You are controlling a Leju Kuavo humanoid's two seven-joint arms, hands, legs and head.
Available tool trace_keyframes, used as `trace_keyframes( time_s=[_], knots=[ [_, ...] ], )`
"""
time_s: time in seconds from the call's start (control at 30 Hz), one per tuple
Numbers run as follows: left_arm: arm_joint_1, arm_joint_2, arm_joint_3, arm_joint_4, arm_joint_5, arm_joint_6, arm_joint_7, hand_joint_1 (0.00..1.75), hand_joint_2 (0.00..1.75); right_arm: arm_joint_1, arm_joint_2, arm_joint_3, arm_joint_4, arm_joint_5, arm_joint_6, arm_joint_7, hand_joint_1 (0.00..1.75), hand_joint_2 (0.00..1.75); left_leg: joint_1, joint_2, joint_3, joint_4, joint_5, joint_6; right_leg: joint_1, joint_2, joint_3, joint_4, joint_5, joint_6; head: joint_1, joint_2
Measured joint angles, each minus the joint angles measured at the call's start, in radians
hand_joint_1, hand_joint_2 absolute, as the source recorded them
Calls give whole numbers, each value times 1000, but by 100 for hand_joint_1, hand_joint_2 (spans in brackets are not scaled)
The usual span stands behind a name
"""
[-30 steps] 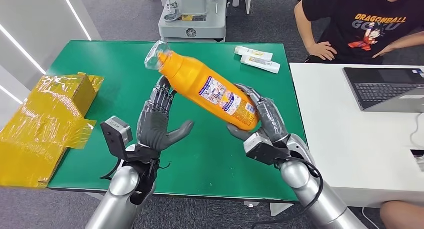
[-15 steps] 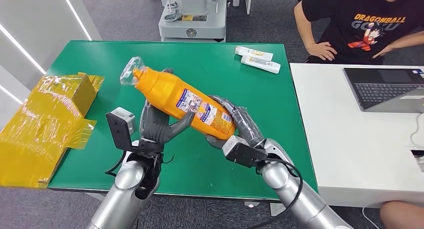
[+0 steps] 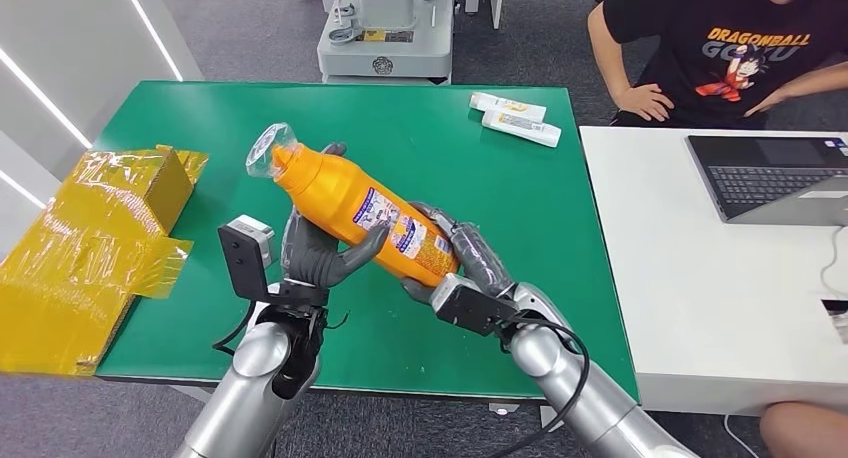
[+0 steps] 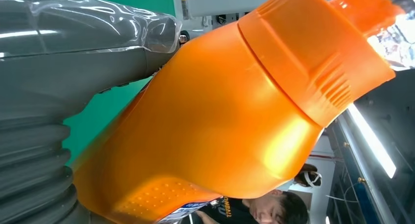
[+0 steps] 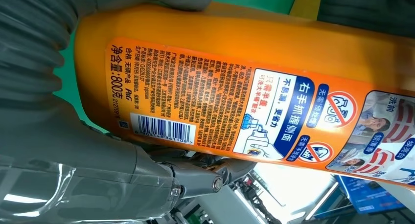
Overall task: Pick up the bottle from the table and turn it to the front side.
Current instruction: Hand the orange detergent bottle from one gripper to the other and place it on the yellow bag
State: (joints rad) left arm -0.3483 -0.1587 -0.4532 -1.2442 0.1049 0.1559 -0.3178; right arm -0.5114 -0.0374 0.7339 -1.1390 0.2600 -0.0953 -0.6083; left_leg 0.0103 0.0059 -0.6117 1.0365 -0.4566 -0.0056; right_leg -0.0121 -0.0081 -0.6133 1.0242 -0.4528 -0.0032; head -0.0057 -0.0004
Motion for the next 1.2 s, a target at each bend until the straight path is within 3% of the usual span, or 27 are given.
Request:
trace_keyframes(
  time_s=[0.07,0.2,0.23,0.33,0.37,0.4,0.83,1.2],
  knots=[
    [0,0,0,4,1,0,0,0,175,-4,0,3,10,0,3,-1,175,175,0,0,0,0,0,0,0,0,0,0,0,0,0,0],
    [0,0,0,13,6,-6,0,172,175,-9,0,9,32,4,6,-4,168,175,0,0,0,0,0,0,0,0,0,0,0,0,0,0],
    [0,0,0,17,12,-10,0,175,175,-10,0,10,37,6,6,-5,157,175,0,0,0,0,0,0,0,0,0,0,0,0,0,0],
    [0,-1,0,28,28,-24,-2,175,175,-11,0,12,51,11,4,-9,38,175,0,0,0,0,0,0,0,0,0,0,0,0,0,0],
    [0,-1,0,31,31,-29,-2,175,175,-11,0,12,55,13,2,-9,6,175,0,0,0,0,0,0,0,0,0,0,0,0,0,0],
    [-1,-2,0,33,33,-33,-3,175,175,-11,0,13,59,16,-1,-9,0,175,0,0,0,0,0,0,0,0,0,0,0,0,0,0],
    [-13,-8,0,41,37,-42,-12,175,175,2,-1,23,64,44,-79,-3,0,175,0,0,0,0,0,0,0,0,0,0,0,0,0,0],
    [-17,7,2,41,-2,-5,-18,175,175,66,-21,-14,-121,84,-202,18,0,175,0,0,0,0,0,0,0,0,0,0,0,0,0,0]
  ],
)
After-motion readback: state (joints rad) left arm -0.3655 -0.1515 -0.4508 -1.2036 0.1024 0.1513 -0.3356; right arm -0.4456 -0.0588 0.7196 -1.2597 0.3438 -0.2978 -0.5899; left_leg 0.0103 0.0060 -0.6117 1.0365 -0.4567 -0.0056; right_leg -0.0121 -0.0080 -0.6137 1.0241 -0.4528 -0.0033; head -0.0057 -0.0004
